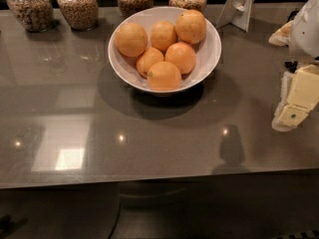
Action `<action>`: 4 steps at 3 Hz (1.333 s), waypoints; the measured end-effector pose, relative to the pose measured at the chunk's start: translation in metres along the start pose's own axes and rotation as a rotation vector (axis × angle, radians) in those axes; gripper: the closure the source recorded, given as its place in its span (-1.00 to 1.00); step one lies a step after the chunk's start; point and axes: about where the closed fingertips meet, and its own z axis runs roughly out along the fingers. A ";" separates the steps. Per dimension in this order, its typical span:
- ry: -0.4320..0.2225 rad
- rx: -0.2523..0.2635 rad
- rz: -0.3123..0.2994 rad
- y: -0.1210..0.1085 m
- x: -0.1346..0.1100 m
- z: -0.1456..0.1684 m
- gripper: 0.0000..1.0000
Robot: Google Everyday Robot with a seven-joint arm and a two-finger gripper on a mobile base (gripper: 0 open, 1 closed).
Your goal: Pick orange from white bowl
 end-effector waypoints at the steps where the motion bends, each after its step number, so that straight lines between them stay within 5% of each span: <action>1: 0.000 0.000 0.000 0.000 0.000 0.000 -1.00; 2: -0.056 0.029 -0.019 -0.006 -0.007 0.000 -1.00; 4: -0.303 0.129 -0.191 -0.063 -0.066 0.012 -1.00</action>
Offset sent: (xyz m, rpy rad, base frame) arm 0.0176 0.0107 0.0018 0.0998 -0.0923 0.0648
